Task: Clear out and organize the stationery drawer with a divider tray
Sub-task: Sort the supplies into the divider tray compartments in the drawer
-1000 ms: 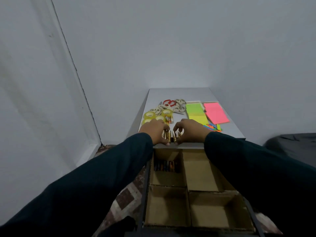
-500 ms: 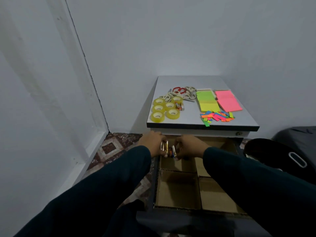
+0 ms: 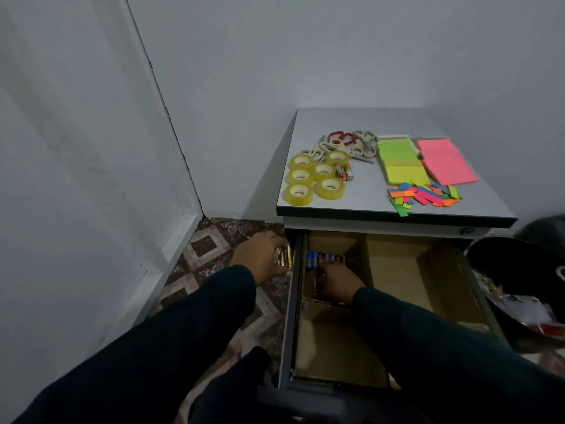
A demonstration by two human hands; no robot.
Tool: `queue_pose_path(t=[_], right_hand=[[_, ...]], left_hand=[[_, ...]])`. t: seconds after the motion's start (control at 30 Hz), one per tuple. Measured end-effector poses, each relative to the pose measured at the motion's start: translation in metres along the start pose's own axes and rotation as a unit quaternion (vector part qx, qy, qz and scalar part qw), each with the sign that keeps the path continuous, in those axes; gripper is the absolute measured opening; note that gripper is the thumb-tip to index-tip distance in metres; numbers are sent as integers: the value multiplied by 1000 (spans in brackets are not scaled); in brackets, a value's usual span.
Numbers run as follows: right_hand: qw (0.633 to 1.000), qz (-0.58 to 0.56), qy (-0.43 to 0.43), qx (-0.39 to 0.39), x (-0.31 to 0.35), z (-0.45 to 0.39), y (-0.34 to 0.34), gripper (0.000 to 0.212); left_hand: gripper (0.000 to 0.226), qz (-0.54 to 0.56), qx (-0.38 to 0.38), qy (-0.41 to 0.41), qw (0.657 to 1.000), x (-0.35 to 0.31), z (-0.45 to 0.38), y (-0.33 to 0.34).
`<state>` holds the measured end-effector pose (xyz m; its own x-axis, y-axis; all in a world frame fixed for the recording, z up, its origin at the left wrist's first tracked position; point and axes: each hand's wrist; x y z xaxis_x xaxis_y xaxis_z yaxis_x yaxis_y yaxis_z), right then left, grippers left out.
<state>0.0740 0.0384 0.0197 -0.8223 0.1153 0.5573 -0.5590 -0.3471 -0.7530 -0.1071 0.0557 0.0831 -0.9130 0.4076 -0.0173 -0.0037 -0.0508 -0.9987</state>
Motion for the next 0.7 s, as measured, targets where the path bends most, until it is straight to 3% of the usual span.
queue_pose_path(t=[0.23,0.47,0.7], right_hand=[[1000,-10,0,1,2,-16,16,53],[993,-106,40,-41,-2,-19,17,64],[957,-236,164,-45,-8,-21,12,45]], left_hand=[[59,61,4,16,998,5,0,15],[61,71,3,30,997,4,-1,21],[62,77,1,30,997,2,0,22]])
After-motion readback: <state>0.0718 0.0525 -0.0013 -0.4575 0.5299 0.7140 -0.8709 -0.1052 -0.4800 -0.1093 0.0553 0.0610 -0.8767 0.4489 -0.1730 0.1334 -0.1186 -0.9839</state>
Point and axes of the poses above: each hand's wrist, its own z-axis away from the middle knuckle, its own y-axis out of the palm, x = y × z, and after that the axes turned 11 degrees about -z, right-handed
